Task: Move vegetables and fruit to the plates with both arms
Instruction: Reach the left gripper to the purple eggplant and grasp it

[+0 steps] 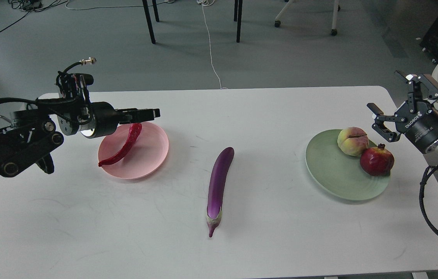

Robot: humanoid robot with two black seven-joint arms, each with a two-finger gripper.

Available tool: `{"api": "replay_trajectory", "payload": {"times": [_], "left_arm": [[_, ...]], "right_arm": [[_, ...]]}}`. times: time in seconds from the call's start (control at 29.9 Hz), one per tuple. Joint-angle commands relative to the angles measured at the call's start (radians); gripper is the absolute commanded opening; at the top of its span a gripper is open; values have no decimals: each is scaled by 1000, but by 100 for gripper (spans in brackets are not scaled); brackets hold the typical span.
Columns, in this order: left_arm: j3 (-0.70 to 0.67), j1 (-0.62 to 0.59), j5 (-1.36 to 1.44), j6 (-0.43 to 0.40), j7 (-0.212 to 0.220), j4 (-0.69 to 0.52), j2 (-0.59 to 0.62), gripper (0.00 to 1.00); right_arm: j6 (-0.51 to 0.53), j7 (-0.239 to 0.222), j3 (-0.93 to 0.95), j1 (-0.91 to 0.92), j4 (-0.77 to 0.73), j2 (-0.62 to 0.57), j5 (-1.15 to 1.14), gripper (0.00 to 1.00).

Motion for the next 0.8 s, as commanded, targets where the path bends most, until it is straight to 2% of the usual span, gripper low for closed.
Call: {"api": "replay_trajectory", "payload": {"times": [0.0,0.17,0.23,0.27,0.33,0.37,0.4,0.47,0.64,0.77], "left_arm": [[-21,19,-124,9,-2,-139,50,97],[-33,88,-125,44,1,-317,72,98],[-21,121,-122,72,15,-394,60,98],[-20,135,-118,75,30,-417,48,98],[-18,155,-78,74,99,-446,16,98],[-10,157,-38,74,144,-446,-7,98],[-6,155,2,74,170,-445,-32,98],[-1,152,77,72,204,-429,-82,98],[37,123,201,67,244,-319,-204,98],[132,42,300,67,244,-195,-277,98]], "right_arm": [[0,0,-3,-4,-2,0,-29,98],[0,0,-7,-4,6,9,-92,98],[0,0,-9,-4,8,11,-97,98],[0,0,-9,-4,8,11,-97,98],[0,0,-11,-4,6,11,-97,98],[0,0,-11,-4,6,11,-97,98],[0,0,-11,-4,5,11,-97,98],[0,0,-11,-6,5,11,-97,98],[0,0,-9,-13,5,11,-97,98],[0,0,-6,-18,5,6,-97,98]]}}
